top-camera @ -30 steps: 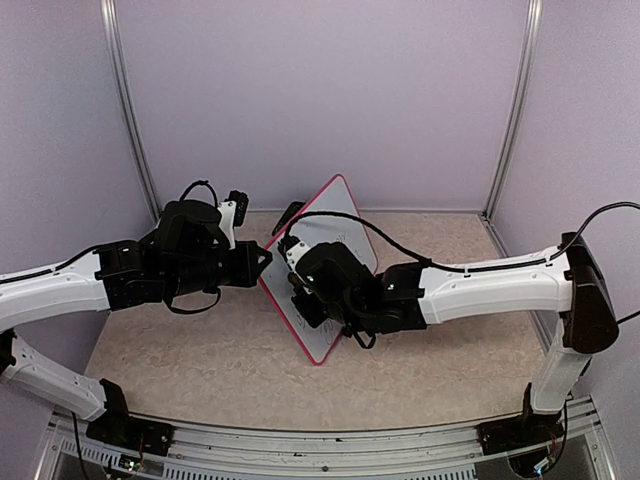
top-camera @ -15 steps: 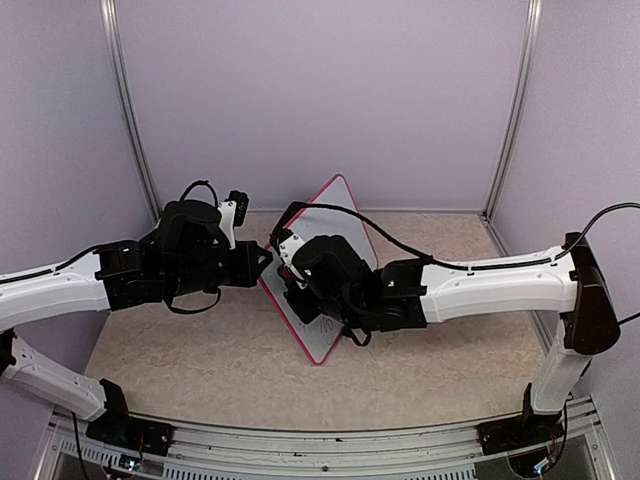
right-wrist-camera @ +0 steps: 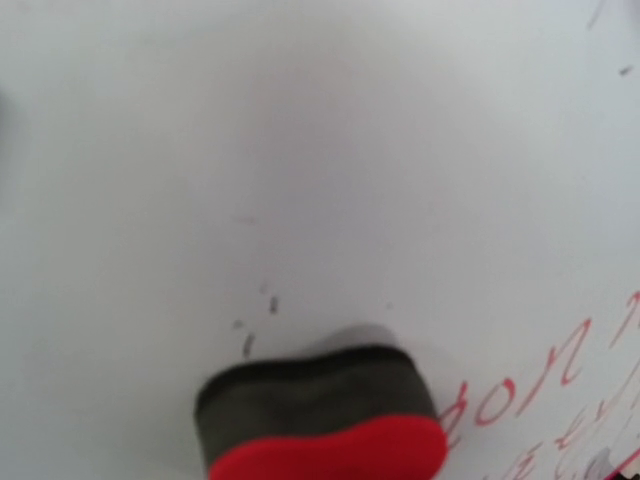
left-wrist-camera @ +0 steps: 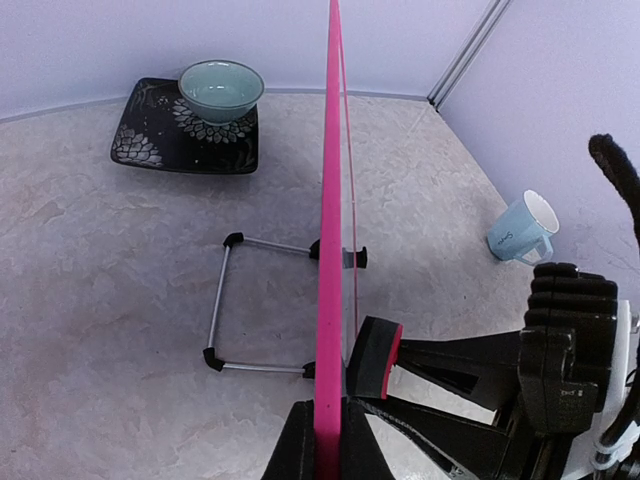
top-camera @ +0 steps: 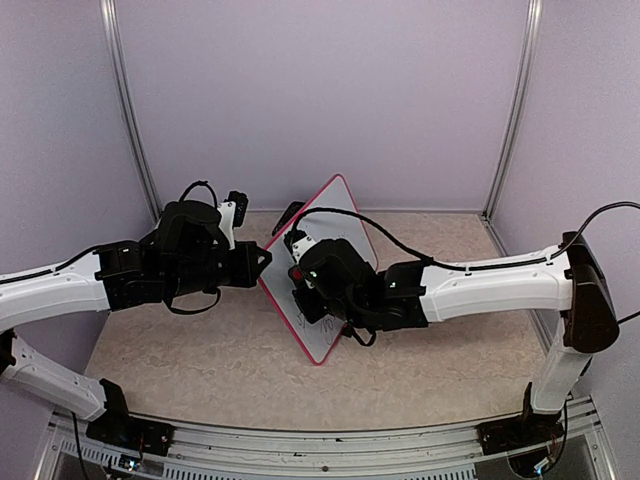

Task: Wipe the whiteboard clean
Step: Erase the whiteboard at the center of the board.

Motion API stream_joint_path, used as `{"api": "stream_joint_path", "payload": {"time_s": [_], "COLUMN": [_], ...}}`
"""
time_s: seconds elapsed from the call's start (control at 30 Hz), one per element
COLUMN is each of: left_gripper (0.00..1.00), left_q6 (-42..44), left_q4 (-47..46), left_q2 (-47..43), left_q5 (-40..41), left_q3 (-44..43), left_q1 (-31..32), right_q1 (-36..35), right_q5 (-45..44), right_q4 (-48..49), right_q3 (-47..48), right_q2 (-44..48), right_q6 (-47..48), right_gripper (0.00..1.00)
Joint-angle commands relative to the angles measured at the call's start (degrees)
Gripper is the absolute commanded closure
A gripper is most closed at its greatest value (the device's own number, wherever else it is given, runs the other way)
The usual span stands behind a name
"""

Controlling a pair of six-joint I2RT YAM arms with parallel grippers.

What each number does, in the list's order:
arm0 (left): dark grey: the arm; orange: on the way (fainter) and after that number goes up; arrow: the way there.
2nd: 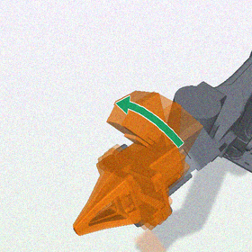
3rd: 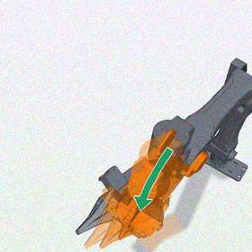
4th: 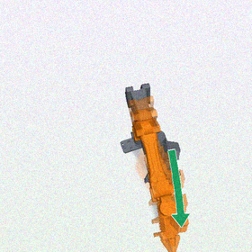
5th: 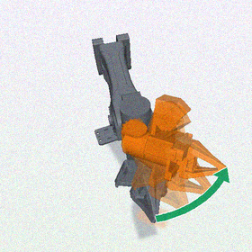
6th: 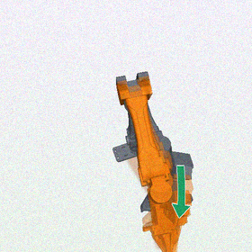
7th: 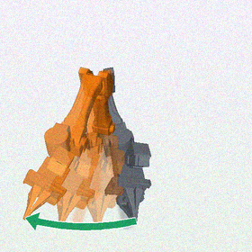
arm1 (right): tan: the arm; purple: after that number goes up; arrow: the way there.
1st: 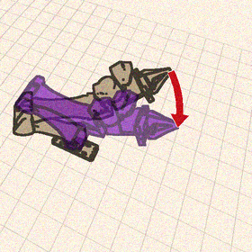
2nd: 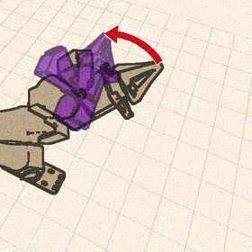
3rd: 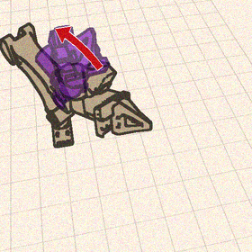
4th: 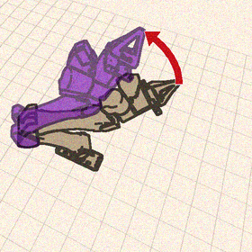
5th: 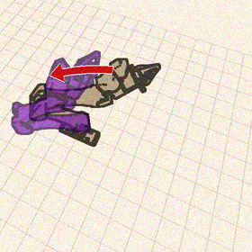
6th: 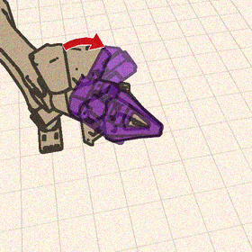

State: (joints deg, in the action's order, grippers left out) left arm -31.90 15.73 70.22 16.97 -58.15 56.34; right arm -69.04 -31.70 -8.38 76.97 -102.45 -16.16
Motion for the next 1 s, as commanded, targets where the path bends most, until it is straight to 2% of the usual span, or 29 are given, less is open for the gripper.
{"api": "stream_joint_path", "payload": {"time_s": [0.0, 0.17, 0.37, 0.77, 0.97], "left_gripper": [1.0, 1.0, 1.0, 1.0, 1.0], "left_q6": [0.88, 0.81, 0.95, 1.24, 1.24], "left_q4": [-1.63, -1.76, -1.42, -1.94, -1.97], "left_q2": [-0.27, -0.04, -0.34, 0.22, 0.1], "left_q5": [-4.15, -4.48, -4.16, -4.44, -4.58], "left_q3": [0.71, 0.71, 0.68, 0.71, 0.32], "left_q1": [1.41, 1.41, 1.41, 1.41, 1.41], "right_q1": [0.88, 0.14, 0.47, 2.09, 2.08], "right_q5": [5.1, 4.27, 2.21, 6.39, 5.49], "right_q4": [-0.22, 1.16, 0.48, -5.11, -6.62], "right_q3": [-0.84, 5.25, 10.67, 3.38, 1.02], "right_q2": [-3.15, -3.43, -3.45, -4.92, -5.5], "right_q6": [2.2, 9.58, 12.71, -1.69, -3.52], "right_gripper": [0.75, 0.75, 0.74, 0.74, 0.75]}}
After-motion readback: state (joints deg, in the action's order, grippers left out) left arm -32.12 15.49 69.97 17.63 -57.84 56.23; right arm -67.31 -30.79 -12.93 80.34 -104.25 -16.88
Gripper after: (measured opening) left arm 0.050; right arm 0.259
